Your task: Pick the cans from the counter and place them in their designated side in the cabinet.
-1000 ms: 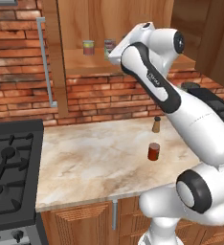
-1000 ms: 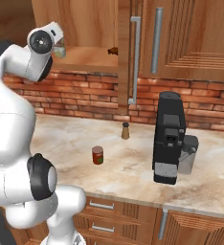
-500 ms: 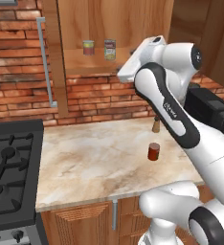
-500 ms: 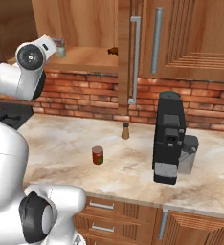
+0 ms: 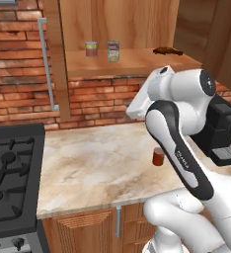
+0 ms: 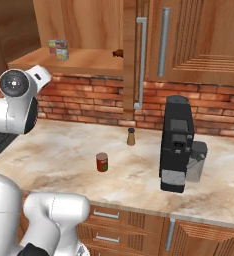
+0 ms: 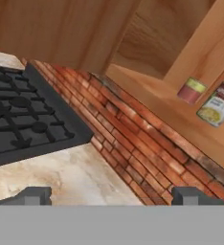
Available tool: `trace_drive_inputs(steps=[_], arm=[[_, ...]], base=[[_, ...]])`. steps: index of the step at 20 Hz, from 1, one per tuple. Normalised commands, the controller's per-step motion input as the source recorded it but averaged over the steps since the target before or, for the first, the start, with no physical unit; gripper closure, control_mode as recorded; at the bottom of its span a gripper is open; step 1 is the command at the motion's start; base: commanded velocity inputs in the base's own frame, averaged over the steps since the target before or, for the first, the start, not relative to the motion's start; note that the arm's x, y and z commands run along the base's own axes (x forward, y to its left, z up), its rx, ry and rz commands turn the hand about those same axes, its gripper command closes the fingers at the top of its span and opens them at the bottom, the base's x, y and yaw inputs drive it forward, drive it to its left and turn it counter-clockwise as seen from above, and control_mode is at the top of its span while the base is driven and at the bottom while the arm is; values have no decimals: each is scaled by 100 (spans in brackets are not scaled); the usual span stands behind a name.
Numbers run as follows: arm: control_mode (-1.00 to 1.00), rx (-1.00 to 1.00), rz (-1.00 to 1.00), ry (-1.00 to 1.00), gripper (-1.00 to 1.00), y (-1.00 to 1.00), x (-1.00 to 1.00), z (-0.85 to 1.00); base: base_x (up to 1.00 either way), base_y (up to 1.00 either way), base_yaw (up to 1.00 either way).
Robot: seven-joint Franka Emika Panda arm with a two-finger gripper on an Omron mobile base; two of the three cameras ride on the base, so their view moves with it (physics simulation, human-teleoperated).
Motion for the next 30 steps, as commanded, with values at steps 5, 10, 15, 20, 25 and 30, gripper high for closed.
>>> trace_drive_inputs(steps=[5, 10, 15, 20, 25, 30], arm=[[-100, -2, -1, 18, -100, -28, -47, -39], [-100, 1, -1, -4, -100, -7, -23, -4], [-100, -3, -20, 2, -100, -19, -9, -14], [-100, -3, -23, 12, -100, -36, 0, -14], [-100, -1, -20, 16, -100, -41, 0, -14], [-100, 0, -18, 22, -100, -41, -1, -18]], base=[[0, 0, 0], [0, 0, 0], [0, 0, 0], [0, 0, 0], [0, 0, 0], [0, 0, 0]])
